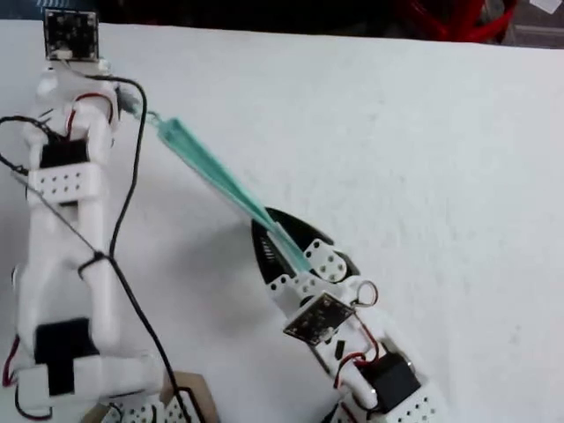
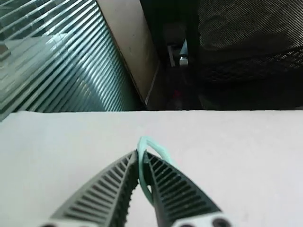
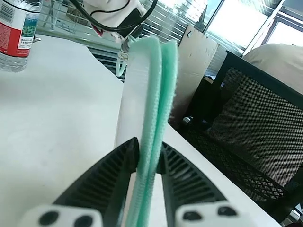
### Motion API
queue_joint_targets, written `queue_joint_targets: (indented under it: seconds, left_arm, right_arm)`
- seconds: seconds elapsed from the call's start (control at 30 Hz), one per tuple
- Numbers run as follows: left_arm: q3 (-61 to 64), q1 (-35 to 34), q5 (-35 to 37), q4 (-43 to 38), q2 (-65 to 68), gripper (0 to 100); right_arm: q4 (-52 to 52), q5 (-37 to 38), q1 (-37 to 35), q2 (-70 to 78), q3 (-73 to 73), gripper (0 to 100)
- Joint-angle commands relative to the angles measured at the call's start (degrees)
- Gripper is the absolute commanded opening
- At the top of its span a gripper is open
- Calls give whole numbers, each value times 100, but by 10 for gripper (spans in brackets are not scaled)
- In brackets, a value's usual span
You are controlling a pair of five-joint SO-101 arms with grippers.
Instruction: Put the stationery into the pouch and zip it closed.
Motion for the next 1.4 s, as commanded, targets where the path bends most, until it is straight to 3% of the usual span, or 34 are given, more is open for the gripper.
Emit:
queue_joint_targets:
  seconds: [0.0,0.2,0.37,0.53,0.7,0.93,1.13,1.37]
  left_arm:
    - [-730,-681,255,123,681,24]
    - [-1055,-620,255,527,769,129]
    - [-1319,-602,62,580,778,41]
    - [-1380,-479,-149,1213,664,101]
    - [-1881,-295,-141,2892,145,194]
    - [-1846,180,-132,4571,-57,195]
    - [-923,321,677,4554,-92,195]
    - [167,778,809,4334,-101,195]
  right_arm:
    - [-4,79,171,4,149,20]
    - [-4,88,154,4,149,20]
    - [-4,88,171,4,149,20]
    - [-13,44,171,4,149,20]
    - [-532,141,549,4,123,20]
    - [-1613,1521,1279,4,97,20]
    - [-2167,2163,1587,48,-281,19]
    - [-1508,2180,1112,31,-237,19]
